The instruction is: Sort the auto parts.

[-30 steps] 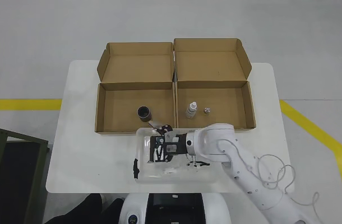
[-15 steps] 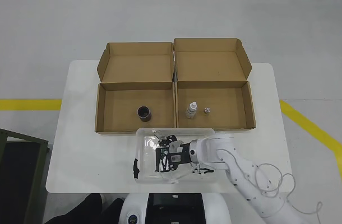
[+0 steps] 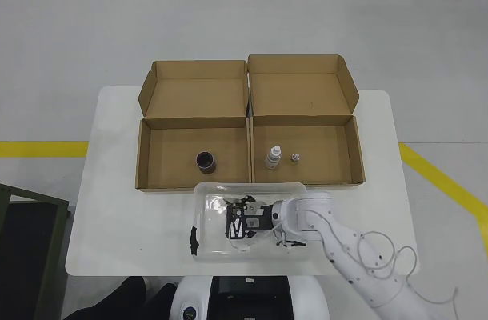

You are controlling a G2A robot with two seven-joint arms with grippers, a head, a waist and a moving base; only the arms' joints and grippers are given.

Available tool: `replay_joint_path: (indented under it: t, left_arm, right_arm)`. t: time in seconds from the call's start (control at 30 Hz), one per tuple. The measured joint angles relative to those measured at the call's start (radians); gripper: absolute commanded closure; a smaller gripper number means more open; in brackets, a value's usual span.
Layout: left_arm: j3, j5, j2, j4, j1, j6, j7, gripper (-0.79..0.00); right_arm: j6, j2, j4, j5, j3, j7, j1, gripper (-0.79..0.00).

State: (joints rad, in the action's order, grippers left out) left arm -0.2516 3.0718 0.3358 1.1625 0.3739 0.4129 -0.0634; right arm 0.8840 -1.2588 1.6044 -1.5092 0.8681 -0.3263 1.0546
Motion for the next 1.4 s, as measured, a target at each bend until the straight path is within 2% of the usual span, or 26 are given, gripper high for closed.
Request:
replay_joint_path:
  t: [0.17, 0.3, 0.57, 0.63, 0.7, 0.73, 1.0, 1.4]
  left_arm:
    - [0.0, 0.0, 0.0, 0.0, 0.0, 0.0, 0.0, -0.785]
    - [0.0, 0.0, 0.0, 0.0, 0.0, 0.0, 0.0, -0.785]
    - [0.0, 0.0, 0.0, 0.0, 0.0, 0.0, 0.0, -0.785]
    - [0.0, 0.0, 0.0, 0.0, 0.0, 0.0, 0.0, -0.785]
    - [0.0, 0.0, 0.0, 0.0, 0.0, 0.0, 0.0, -0.785]
    - [0.0, 0.0, 0.0, 0.0, 0.0, 0.0, 0.0, -0.785]
    - [0.0, 0.0, 0.0, 0.0, 0.0, 0.0, 0.0, -0.785]
    - [0.0, 0.0, 0.0, 0.0, 0.0, 0.0, 0.0, -0.785]
  right_arm:
    - [-0.017, -0.002, -0.023, -0.004, -0.008, 0.01, -0.015, -0.52]
    - [-0.028, -0.005, -0.044, -0.005, -0.018, 0.017, -0.028, -0.391]
    - [-0.059, -0.013, -0.095, -0.006, -0.043, 0.034, -0.05, -0.314]
    - [-0.062, -0.014, -0.102, -0.007, -0.047, 0.037, -0.053, -0.228]
    - [-0.065, -0.015, -0.105, -0.008, -0.049, 0.04, -0.054, -0.046]
    - [-0.066, -0.014, -0.105, -0.008, -0.049, 0.041, -0.054, 0.0]
    - [-0.037, -0.003, -0.039, 0.02, -0.017, 0.056, -0.034, 0.0]
    - [0.001, 0.023, 0.152, 0.173, 0.087, 0.094, 0.031, 0.0]
